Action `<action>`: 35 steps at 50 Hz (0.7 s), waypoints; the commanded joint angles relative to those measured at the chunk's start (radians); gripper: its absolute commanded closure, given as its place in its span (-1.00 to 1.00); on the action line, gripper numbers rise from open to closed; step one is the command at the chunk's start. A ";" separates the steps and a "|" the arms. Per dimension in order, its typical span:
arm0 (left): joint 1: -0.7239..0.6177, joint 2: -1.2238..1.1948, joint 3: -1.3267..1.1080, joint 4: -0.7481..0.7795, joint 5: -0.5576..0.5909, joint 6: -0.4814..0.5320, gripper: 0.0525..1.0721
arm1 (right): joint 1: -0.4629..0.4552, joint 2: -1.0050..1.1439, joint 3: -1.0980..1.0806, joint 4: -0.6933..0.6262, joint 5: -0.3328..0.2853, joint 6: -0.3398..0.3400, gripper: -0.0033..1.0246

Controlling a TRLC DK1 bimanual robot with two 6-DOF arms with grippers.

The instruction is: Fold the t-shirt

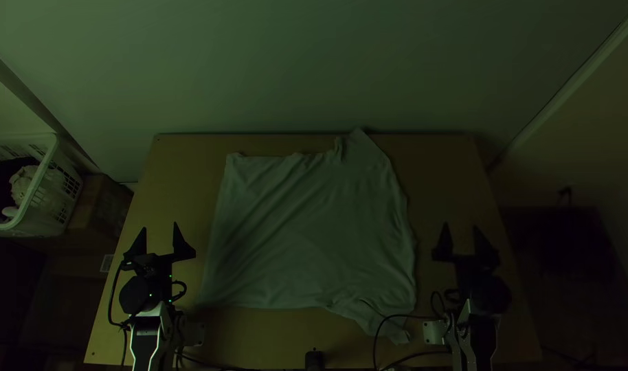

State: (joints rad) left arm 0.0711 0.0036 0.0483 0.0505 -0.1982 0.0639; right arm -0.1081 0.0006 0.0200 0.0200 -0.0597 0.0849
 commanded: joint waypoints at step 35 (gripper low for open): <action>0.001 -0.005 -0.042 0.081 0.132 -0.047 -0.92 | 0.002 -0.004 0.006 0.204 0.008 0.056 -0.92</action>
State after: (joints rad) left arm 0.0792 0.0036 0.0483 0.0715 -0.0929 0.0154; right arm -0.1070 0.0006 0.0212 0.1226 -0.0597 0.1303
